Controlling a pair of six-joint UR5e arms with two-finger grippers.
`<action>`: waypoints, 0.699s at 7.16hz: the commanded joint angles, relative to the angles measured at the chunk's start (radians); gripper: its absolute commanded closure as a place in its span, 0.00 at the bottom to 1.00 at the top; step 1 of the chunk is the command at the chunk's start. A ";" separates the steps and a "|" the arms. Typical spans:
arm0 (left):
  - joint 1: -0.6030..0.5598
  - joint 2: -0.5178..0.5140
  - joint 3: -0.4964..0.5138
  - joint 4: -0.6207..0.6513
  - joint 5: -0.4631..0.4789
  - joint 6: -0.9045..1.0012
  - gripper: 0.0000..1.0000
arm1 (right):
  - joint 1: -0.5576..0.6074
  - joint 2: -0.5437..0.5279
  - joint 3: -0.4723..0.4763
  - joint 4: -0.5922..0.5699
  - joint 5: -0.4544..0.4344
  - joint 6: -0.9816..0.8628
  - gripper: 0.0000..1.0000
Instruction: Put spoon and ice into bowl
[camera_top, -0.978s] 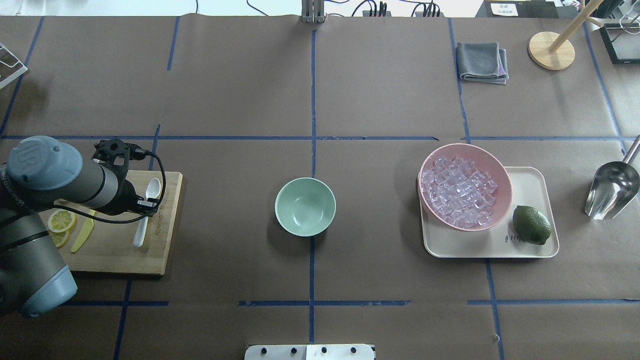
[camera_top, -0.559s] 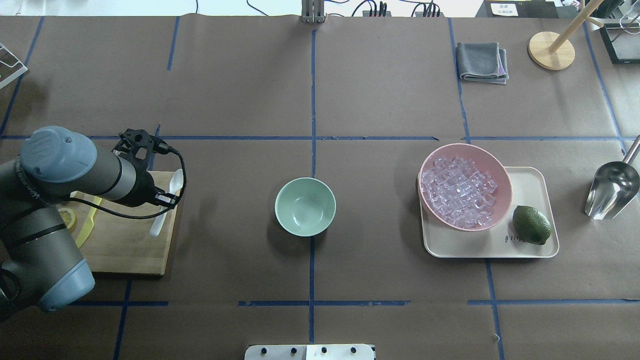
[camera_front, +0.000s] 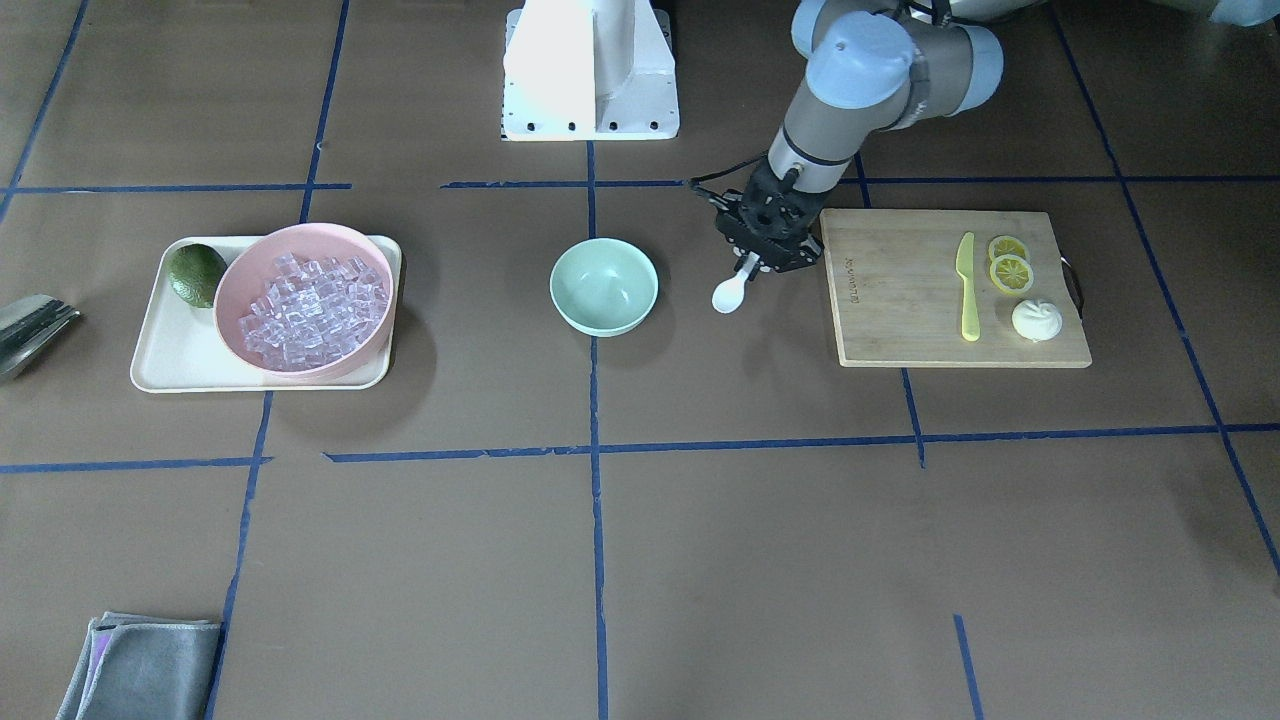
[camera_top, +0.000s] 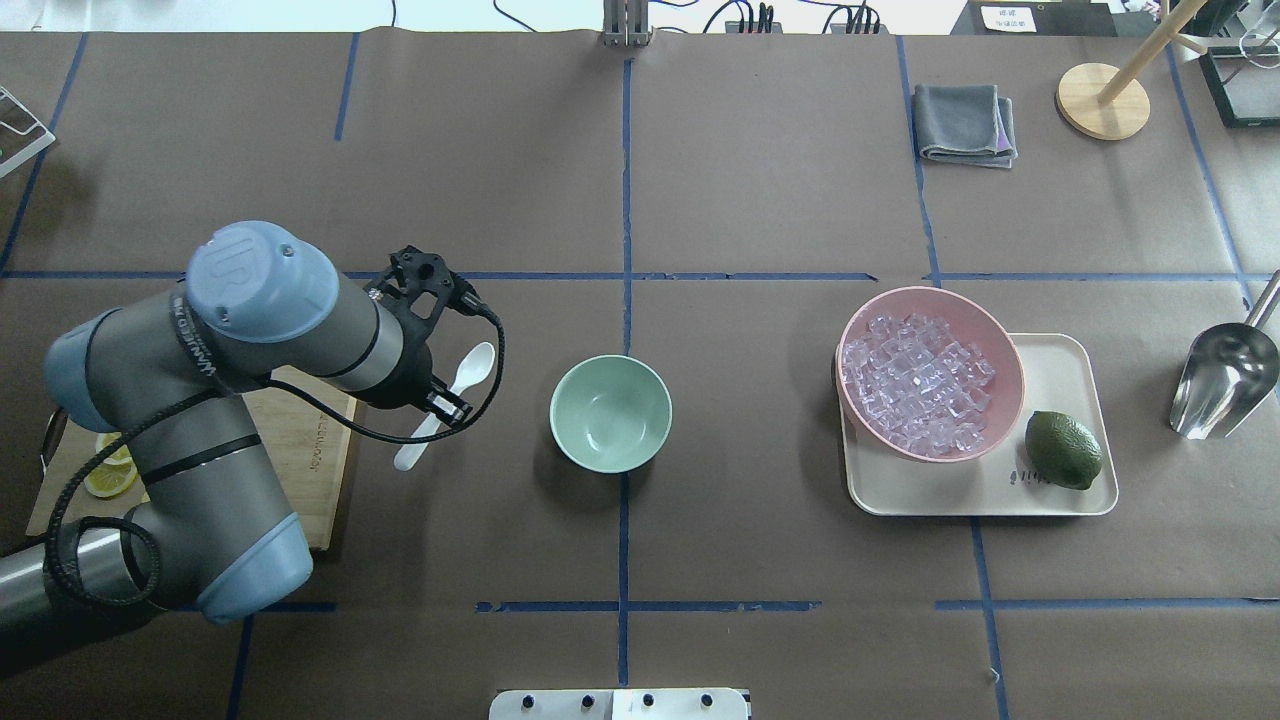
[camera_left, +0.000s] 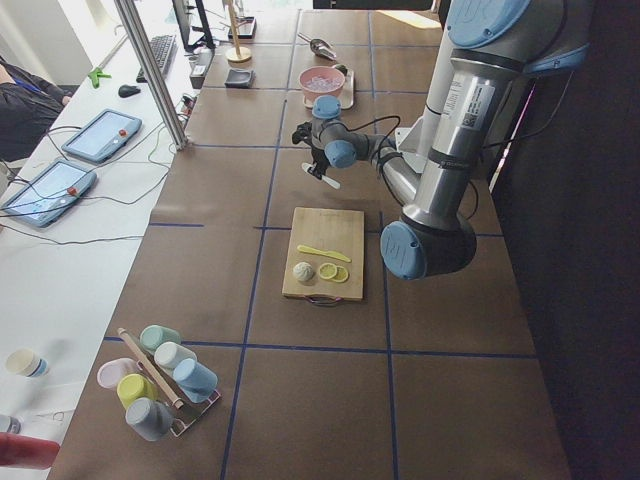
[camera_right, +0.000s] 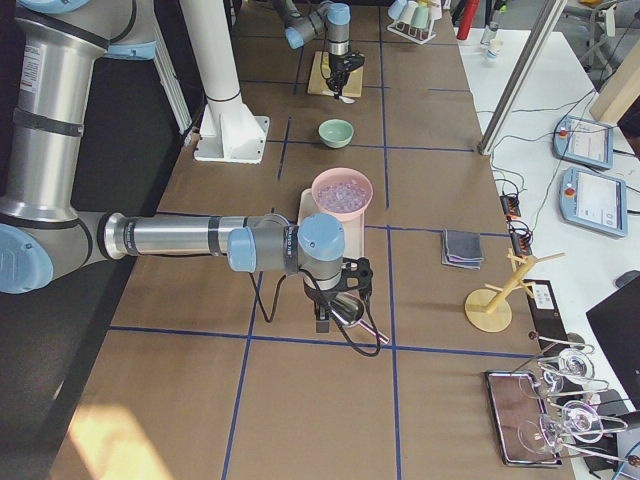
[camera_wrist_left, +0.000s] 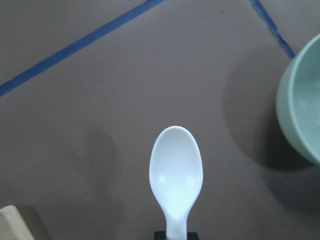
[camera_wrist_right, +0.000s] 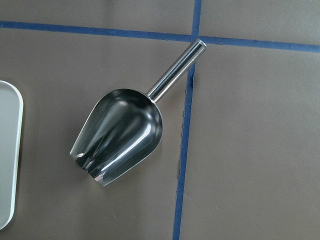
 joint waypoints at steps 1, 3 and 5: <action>0.055 -0.102 0.009 0.092 0.008 0.003 0.99 | 0.000 -0.002 0.001 0.001 0.000 0.000 0.00; 0.106 -0.188 0.062 0.096 0.064 0.003 0.99 | 0.000 -0.002 0.000 0.001 0.000 0.000 0.00; 0.111 -0.262 0.154 0.097 0.084 -0.008 0.88 | -0.002 -0.002 -0.002 -0.001 0.000 0.000 0.00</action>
